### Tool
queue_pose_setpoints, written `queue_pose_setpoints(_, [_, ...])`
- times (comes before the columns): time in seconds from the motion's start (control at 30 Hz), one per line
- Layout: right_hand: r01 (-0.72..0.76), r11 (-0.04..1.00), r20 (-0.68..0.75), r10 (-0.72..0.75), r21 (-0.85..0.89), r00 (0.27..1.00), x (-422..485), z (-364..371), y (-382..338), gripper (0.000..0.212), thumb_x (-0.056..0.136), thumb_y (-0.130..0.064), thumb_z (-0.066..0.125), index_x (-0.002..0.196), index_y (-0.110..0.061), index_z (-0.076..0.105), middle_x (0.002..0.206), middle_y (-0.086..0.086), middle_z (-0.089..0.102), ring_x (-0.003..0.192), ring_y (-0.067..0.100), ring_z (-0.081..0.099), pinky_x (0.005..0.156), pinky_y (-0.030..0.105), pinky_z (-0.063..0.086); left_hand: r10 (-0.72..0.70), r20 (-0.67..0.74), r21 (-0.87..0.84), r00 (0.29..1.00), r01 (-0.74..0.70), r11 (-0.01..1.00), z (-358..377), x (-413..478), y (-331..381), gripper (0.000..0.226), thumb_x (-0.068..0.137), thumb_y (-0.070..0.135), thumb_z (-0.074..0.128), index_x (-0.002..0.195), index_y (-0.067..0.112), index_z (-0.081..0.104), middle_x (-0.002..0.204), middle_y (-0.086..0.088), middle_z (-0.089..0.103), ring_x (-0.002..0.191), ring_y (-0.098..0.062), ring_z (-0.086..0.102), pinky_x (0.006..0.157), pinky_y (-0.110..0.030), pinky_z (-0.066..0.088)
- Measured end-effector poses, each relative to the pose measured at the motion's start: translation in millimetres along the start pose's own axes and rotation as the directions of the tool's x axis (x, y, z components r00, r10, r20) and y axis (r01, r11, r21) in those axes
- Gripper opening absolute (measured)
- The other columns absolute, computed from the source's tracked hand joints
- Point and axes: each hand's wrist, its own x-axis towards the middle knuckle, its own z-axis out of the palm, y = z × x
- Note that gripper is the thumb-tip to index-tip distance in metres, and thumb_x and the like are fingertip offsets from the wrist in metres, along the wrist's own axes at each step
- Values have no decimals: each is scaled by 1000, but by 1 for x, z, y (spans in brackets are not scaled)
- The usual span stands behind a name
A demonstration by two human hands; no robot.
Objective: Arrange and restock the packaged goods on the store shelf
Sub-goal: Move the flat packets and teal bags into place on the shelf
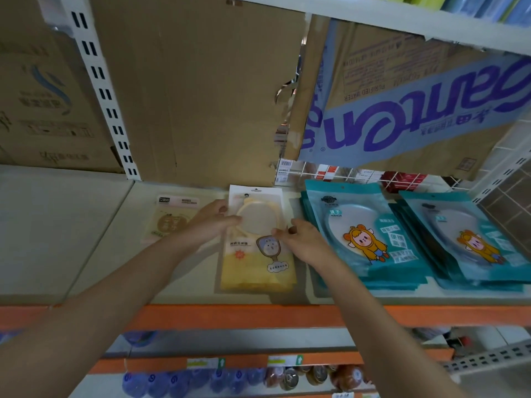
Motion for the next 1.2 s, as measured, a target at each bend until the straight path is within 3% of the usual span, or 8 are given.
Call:
queue_pose_setpoints(0.13, [-17, 996, 1, 17, -93, 1000, -15, 9, 10, 33, 89, -45, 55, 88, -11, 51, 86, 2, 52, 84, 21, 52, 61, 27, 36, -19, 84, 37, 996, 16, 999, 3, -18, -11, 55, 81, 23, 69, 130, 13, 45, 127, -3, 54, 121, -20, 48, 99, -32, 38])
queue_pose_setpoints(0.27, [-26, 988, -7, 25, -152, 1000, -33, 15, 18, 39, 88, -48, 53, 84, -9, 51, 73, 0, 49, 69, 16, 48, 52, 25, 30, -28, 115, 15, 993, 26, 1000, 15, -40, -23, 37, 84, 17, 66, 112, 22, 41, 96, 15, 53, 105, -12, 52, 80, -22, 41])
queue_pose_setpoints(0.43, [12, 981, -3, -13, -196, 1000, -46, 21, 21, 49, 88, -52, 52, 105, -6, 58, 104, 8, 60, 91, 23, 56, 68, 27, 38, -21, 106, 112, 994, 9, 994, 23, -61, -24, 88, 67, 37, 70, 142, 14, 29, 132, 0, 50, 123, -18, 47, 104, -36, 38])
queue_pose_setpoints(0.57, [43, 975, -65, -59, -217, 996, -55, 16, 17, 56, 90, -46, 52, 131, -8, 42, 135, 15, 46, 119, 30, 49, 89, 33, 40, -1, 7, 167, 1000, 0, 986, 20, -76, -10, 77, 87, 31, 61, 147, 13, 16, 147, 0, 33, 132, -18, 35, 105, -29, 30])
queue_pose_setpoints(0.7, [145, 942, -150, -198, -303, 969, -60, 9, 4, 60, 91, -44, 50, 138, -10, 35, 135, 16, 44, 121, 34, 46, 95, 39, 40, 130, -161, 322, 978, -73, 944, -16, -100, -7, 78, 87, 32, 60, 148, 10, 16, 153, -8, 23, 138, -22, 27, 109, -30, 23])
queue_pose_setpoints(0.8, [265, 891, -105, -323, -369, 940, -59, 17, -18, 60, 90, -43, 52, 137, -11, 36, 132, 17, 46, 117, 35, 46, 92, 41, 42, 184, -247, 469, 951, -48, 882, -55, -126, -11, 76, 88, 26, 61, 146, 6, 16, 152, -12, 22, 139, -22, 25, 106, -23, 21])
queue_pose_setpoints(1.03, [430, 749, 61, -466, -503, 883, -78, 63, -87, 66, 91, -45, 50, 143, -13, 27, 145, 11, 35, 130, 32, 35, 100, 40, 33, 154, -345, 624, 926, 104, 775, -131, -178, -35, 79, 87, 27, 62, 147, 5, 15, 154, -16, 16, 141, -27, 19, 114, -33, 17])
queue_pose_setpoints(1.2, [517, 721, 96, -539, -461, 837, -92, 109, -145, 67, 89, -47, 51, 144, -16, 28, 145, 10, 36, 131, 29, 35, 104, 40, 34, 129, -427, 682, 895, 225, 696, -200, -195, -62, 79, 85, 35, 60, 146, 8, 19, 153, -14, 19, 140, -28, 21, 114, -39, 20])
